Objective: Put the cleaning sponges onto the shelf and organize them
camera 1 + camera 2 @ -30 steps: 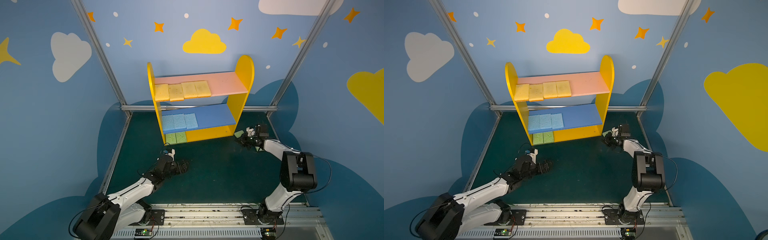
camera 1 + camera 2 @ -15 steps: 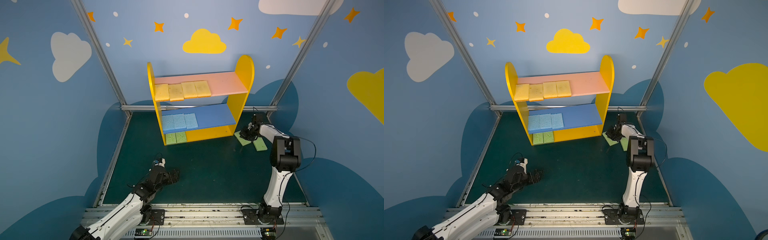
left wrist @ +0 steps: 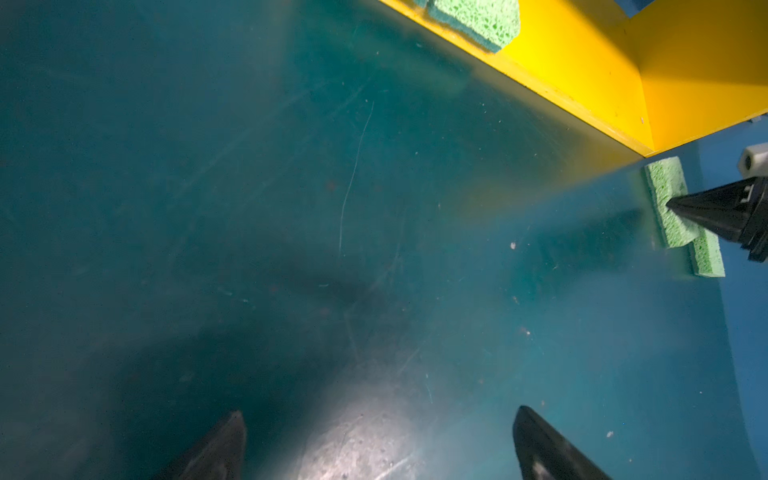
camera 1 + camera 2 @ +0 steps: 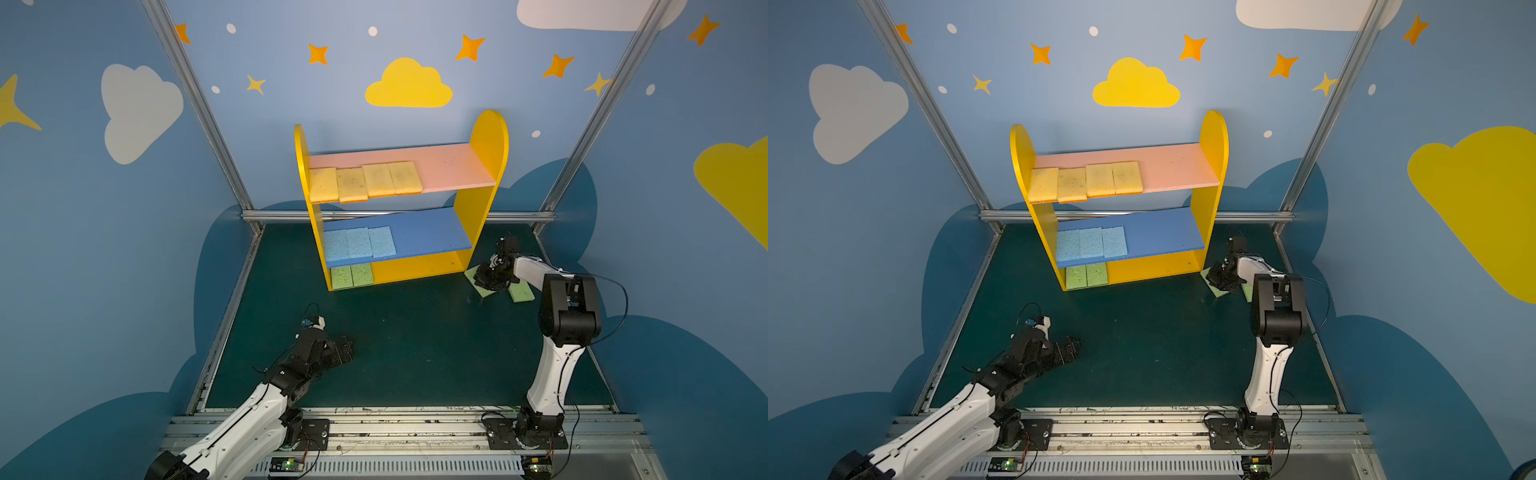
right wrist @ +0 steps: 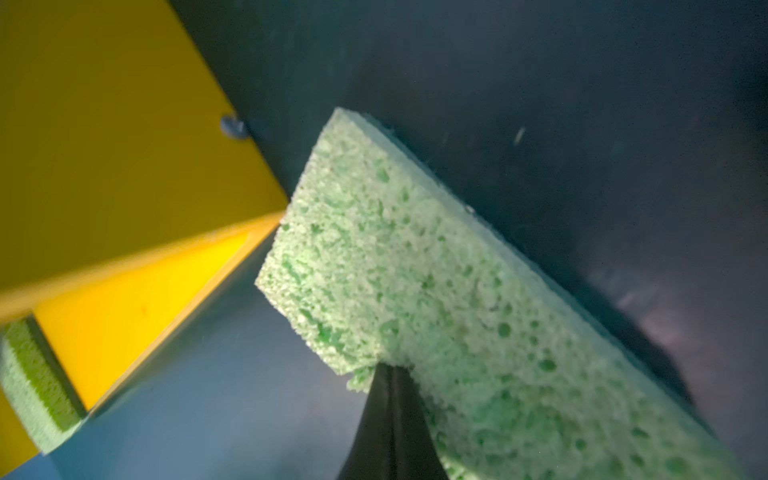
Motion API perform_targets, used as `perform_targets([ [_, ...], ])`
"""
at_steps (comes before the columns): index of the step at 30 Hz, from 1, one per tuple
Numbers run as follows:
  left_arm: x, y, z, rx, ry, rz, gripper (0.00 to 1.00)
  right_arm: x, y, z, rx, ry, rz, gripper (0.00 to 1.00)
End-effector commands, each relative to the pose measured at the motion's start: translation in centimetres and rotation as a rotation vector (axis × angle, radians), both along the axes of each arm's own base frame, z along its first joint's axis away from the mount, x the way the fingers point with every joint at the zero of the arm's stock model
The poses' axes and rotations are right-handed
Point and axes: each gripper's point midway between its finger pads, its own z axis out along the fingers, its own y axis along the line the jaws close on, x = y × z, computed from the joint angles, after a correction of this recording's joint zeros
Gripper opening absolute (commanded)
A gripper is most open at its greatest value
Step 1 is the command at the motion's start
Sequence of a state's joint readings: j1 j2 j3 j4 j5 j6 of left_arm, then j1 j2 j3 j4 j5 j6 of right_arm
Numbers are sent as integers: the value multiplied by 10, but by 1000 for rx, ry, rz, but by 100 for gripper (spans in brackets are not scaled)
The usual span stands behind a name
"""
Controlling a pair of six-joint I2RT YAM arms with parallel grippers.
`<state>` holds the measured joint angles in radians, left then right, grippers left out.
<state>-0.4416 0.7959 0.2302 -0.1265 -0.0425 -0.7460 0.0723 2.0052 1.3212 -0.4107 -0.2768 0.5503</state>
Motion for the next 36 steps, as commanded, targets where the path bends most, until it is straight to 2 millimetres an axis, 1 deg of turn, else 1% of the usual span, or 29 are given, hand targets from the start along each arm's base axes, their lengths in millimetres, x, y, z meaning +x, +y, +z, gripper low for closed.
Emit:
perform_targets([
  [1,8,-8,11,-21,-22,-26,100,-42,28,-15,59,91,44,0],
  [5,12,-15,13,-41,-25,-53,99,-72,60,-10,126,91,101,0],
  [8,14,-24,14,-65,-40,-91,100,-97,95,-7,182,86,161,0],
  [10,16,-26,12,-70,-40,-100,100,-115,126,-6,232,90,213,0],
  [12,19,-26,9,-63,-39,-93,100,-133,163,-5,266,87,281,0],
  [15,23,-29,5,-66,-15,-94,99,-153,214,1,311,76,364,0],
  [18,24,-36,3,-81,17,-120,99,-161,255,11,358,63,431,0],
  [21,23,-43,0,-101,31,-148,97,-163,281,26,388,44,490,0],
  [22,23,-44,0,-107,30,-154,93,-163,285,32,402,33,502,0],
  [23,22,-46,0,-114,27,-160,86,-160,286,39,416,17,509,0],
  [24,22,-47,0,-119,24,-164,76,-158,286,47,428,-5,520,2],
  [26,22,-49,0,-125,15,-172,57,-153,280,62,439,-40,529,7],
  [28,23,-53,1,-124,4,-186,40,-146,270,72,448,-63,526,8],
  [29,24,-54,2,-126,0,-189,29,-141,262,74,449,-67,520,6],
  [30,25,-57,1,-125,-1,-197,7,-136,253,74,447,-64,508,1],
  [31,27,-59,1,-125,3,-195,3,-132,246,73,446,-59,497,0],
  [34,33,-70,-2,-132,11,-216,3,-122,224,66,444,-45,462,0],
  [36,37,-78,-6,-127,27,-232,3,-119,211,58,430,-33,437,0],
])
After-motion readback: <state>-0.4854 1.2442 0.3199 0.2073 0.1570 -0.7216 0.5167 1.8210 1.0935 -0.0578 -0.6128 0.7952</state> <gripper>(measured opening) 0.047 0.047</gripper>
